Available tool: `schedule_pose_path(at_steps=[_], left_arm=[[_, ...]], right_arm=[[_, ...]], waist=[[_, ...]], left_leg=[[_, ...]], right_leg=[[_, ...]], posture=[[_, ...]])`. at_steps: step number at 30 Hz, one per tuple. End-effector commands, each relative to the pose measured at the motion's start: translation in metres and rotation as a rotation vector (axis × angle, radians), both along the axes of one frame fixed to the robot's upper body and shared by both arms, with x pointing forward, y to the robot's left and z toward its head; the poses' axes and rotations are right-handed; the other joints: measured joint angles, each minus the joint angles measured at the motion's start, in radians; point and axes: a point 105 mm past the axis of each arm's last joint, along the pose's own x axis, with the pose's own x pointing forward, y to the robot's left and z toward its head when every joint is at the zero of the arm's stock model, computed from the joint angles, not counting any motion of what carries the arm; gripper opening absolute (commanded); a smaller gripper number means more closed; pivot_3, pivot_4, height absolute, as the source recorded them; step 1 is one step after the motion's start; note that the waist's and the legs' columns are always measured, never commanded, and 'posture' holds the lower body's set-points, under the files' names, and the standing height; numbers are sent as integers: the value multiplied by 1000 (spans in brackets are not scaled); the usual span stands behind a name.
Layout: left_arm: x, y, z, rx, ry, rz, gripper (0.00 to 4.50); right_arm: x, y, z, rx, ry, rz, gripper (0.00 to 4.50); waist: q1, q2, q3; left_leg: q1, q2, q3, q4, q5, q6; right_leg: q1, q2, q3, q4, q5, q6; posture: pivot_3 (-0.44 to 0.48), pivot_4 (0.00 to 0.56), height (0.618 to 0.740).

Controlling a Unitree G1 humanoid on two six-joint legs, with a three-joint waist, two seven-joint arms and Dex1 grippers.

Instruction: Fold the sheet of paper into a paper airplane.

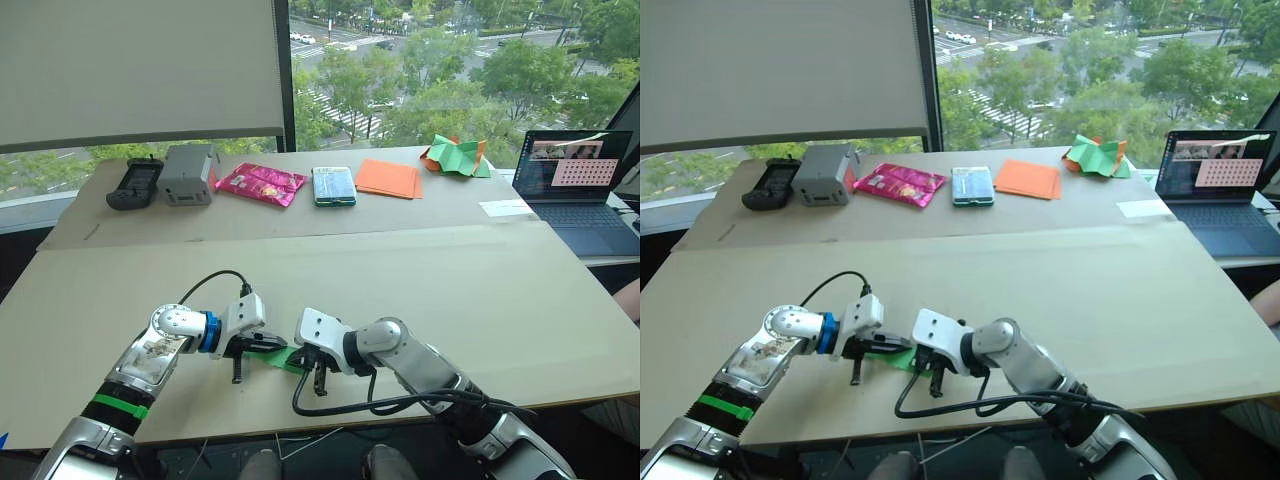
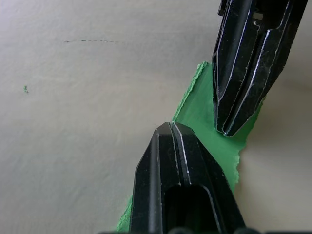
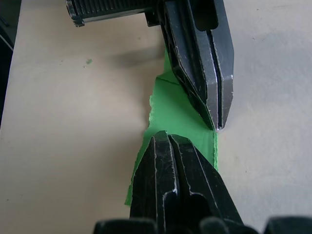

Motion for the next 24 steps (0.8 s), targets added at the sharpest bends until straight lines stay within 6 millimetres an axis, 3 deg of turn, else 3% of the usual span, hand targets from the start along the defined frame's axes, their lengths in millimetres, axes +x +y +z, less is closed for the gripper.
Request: schedule_pose_path(at_steps=[1,24], left_arm=[[-13,23,-23,92,96,36,0],[-9,70,-37,191,101,168,0]], right_arm=[[7,-20,-33,-138,54,-99,76],[3,-16,-32,-138,53,-77,76]], waist=[[-1,0,0],[-1,5,-3]], left_leg=[[0,0,0,0,0,0],[3,1,0,-1,0,0]], right_leg=[[0,0,0,0,0,0],[0,0,0,0,0,0]], posture=[[0,150,706],[0,150,706]])
